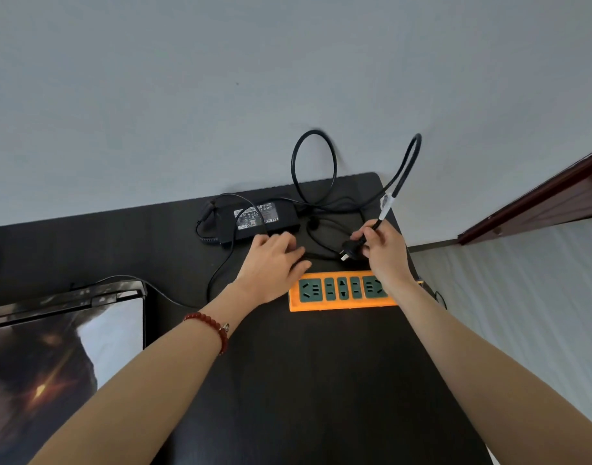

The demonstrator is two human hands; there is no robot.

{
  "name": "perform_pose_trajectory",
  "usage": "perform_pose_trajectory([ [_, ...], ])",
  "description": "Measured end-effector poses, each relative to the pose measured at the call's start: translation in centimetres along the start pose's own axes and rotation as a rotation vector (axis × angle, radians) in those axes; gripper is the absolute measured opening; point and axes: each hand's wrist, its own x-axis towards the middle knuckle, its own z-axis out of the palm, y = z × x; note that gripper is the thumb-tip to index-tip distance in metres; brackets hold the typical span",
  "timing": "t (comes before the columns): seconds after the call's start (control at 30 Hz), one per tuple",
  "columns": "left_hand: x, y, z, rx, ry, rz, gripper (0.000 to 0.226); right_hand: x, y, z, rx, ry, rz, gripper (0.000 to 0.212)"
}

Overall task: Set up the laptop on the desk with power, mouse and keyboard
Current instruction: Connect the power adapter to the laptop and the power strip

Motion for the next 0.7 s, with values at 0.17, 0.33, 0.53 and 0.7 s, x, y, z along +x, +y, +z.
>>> perform_pose_trajectory([
  [0.17,-2.6,0.3,0.5,-0.153,0.053,-0.034,0.047,-0.2,-0.1,-0.2,0.060,0.008,-0.039,0.019],
  [0.33,-6.3,1.4,1.2,-0.155,0.060,-0.066,0.072,-2.3,-0.3,0.3,0.184,-0.078,-0.008,0.018],
  [0.53,-6.9,2.6,2.3,-0.195,0.095,-0.201,0.072,-3.9,0.9,1.3,0.138,-0.089,0.091,0.016],
  [0.7,-7.3,3.0,2.6,-0.243,0.136,-0.255,0.071,-4.2,1.0,1.3,0.106,-0.089,0.090,0.017],
])
